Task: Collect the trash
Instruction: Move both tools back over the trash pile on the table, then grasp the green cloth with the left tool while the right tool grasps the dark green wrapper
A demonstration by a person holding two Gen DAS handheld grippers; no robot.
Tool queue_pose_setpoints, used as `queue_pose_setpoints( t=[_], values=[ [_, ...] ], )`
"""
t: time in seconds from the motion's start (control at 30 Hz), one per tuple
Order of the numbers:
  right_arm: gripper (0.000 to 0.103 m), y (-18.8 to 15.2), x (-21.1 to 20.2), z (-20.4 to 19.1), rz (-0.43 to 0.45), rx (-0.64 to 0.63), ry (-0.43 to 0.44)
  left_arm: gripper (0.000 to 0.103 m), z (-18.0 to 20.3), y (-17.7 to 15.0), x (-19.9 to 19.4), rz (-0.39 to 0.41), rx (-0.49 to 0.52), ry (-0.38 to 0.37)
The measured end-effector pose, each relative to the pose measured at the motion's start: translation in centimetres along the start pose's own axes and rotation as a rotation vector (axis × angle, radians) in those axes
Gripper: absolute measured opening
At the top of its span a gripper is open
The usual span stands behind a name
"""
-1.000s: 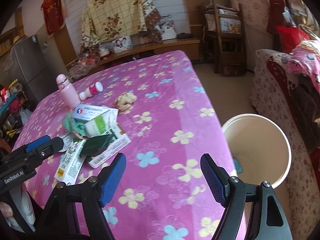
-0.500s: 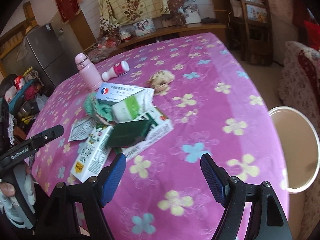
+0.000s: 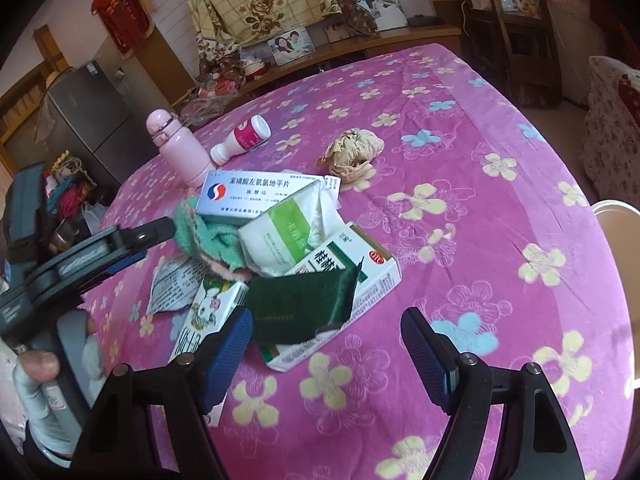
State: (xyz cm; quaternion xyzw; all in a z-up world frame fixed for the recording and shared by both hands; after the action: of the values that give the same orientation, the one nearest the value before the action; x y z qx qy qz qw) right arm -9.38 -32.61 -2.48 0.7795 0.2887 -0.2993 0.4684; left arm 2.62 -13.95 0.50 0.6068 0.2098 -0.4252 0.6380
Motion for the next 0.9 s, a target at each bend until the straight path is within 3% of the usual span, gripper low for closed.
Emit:
queue_pose_setpoints(
  t=[0.17,0.23,0.43,0.67,0.9],
  values=[
    [0.076,0.2,0.9,0.7,-0.005,0.045,0.035,0.072,0.1,0.6,2.1,-0.017,-0.043,-0.045],
    [0.043,0.2,0.9,0.8,-0.004,0.045,0.049,0.047,0.5,0.5,2.4,-0.029,-0.035,-0.075],
    [0.022,-0.1,-0.1,0.1,0.018,0.015,0.113,0.036,0.5,0.0,1.5,-0.021,-0.031,-0.124],
    [0.014,0.0,-2.6,0.2,0.066,-0.015,0.127,0.033,-0.2,0.8,-3.1,0.055,-0.023,-0.150],
    [0.010,0.2,-6.0,0.2,0.125,-0.040,0.132,0.033,2.3,1.1,-7.4,0.130,0.064,-0.170]
  ],
)
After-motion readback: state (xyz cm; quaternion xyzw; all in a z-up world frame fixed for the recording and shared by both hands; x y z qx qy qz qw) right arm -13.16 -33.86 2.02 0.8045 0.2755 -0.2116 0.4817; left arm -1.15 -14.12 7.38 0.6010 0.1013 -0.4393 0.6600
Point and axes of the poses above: each gripper's, at about its wrist camera, not at the fingertips, and x roughly the way its jaws point, z to its right, y to its top, the point moved 4 cm from there along x, roughly the way its jaws point
